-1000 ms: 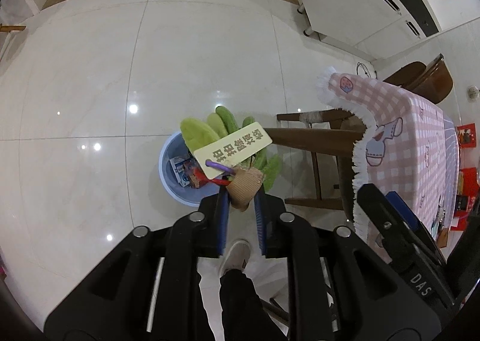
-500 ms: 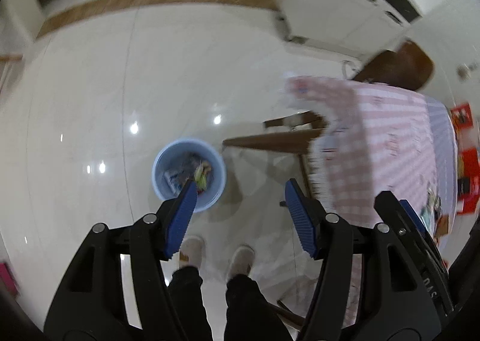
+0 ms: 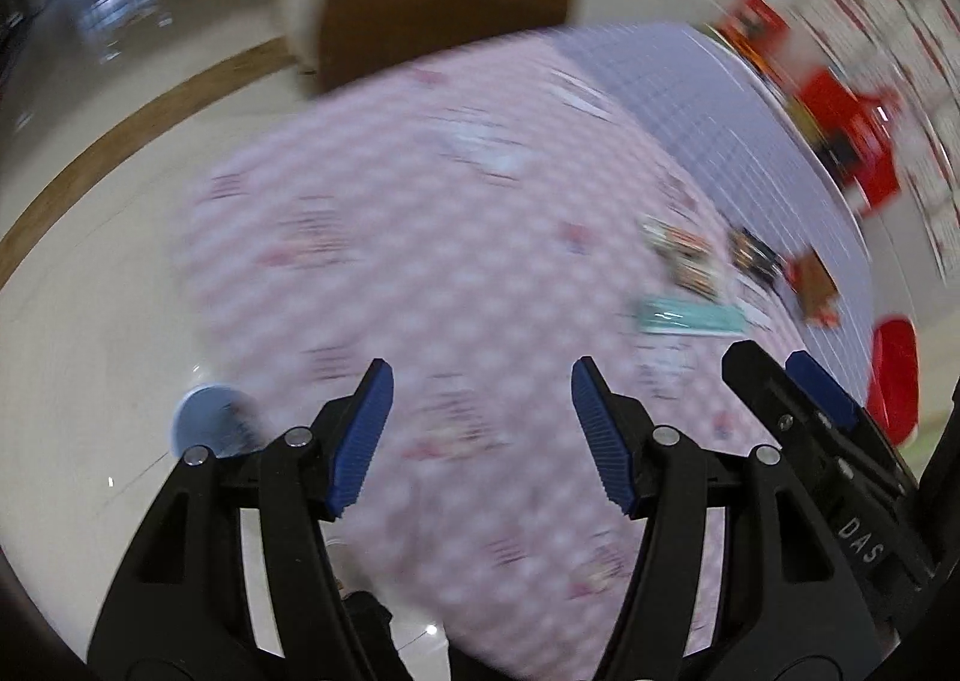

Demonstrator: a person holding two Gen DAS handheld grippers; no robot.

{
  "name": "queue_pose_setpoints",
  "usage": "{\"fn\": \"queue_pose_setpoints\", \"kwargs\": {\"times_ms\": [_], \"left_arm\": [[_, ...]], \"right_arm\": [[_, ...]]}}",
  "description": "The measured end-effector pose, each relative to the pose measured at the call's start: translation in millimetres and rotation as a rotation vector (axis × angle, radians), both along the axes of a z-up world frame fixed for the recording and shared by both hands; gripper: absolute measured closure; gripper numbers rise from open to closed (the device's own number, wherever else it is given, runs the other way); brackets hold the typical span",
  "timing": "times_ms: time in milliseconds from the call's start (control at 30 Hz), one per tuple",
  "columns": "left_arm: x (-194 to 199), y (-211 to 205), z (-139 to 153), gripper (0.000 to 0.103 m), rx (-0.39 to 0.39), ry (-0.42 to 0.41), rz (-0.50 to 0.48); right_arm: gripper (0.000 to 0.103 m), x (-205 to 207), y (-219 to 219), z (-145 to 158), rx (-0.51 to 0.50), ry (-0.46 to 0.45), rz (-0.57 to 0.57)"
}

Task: Collect trash
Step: 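Grasp the black snack bag with the right tool while the left tool grasps a red-and-white candy bar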

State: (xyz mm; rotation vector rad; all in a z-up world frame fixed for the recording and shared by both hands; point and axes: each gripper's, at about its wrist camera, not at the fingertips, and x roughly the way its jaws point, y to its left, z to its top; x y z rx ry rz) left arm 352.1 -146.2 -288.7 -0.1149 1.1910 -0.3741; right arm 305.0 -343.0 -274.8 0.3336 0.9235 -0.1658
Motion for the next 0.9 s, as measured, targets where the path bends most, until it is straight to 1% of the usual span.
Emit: {"fn": "queue_pose_setpoints", "kwargs": {"times_ms": [67, 133, 200, 233, 333, 400, 467, 567, 667, 733, 767, 833, 900], "left_arm": [[4, -43, -7, 0.041, -0.016, 0.021, -0.040], [9, -72, -14, 0.041, -0.028, 0.039, -0.051], [16, -105, -21, 0.041, -0.022, 0.044, -0.072], [20, -120, -25, 0.041, -0.014, 0.045, -0.077], [28, -153, -32, 0.041, -0.014, 0.051, -0.076], [32, -169, -37, 0.041, 0.001, 0.049, -0.066], [36, -180, -42, 0.041, 0.004, 0.059, -0.060], [46, -184, -50, 0.041, 0.012, 0.073, -0.032], [55, -188, -57, 0.041, 0.014, 0.089, -0.010], [61, -187, -61, 0.041, 0.011, 0.099, 0.020], [62, -186, -62, 0.041, 0.005, 0.101, 0.032], [67, -186, -66, 0.040, -0.004, 0.115, 0.058], [71, -187, -68, 0.040, -0.016, 0.119, 0.068]], "right_arm": [[0.014, -5, -36, -4, -0.011, 0.010, -0.044], [0.014, -10, -75, -10, -0.017, 0.014, -0.092], [0.014, -19, -105, -16, -0.026, 0.017, -0.132], [0.014, -23, -113, -18, -0.029, 0.016, -0.147], [0.014, -26, -150, -28, -0.035, 0.020, -0.195], [0.014, -24, -174, -35, -0.029, 0.022, -0.223], [0.014, -18, -189, -41, -0.029, 0.018, -0.226], [0.014, -3, -203, -50, -0.058, 0.014, -0.186], [0.014, 17, -205, -56, -0.129, 0.011, -0.079], [0.014, 30, -199, -63, -0.220, 0.011, 0.026], [0.014, 35, -197, -66, -0.247, 0.015, 0.059], [0.015, 48, -194, -75, -0.287, 0.019, 0.144], [0.015, 58, -196, -83, -0.308, 0.027, 0.191]]}}
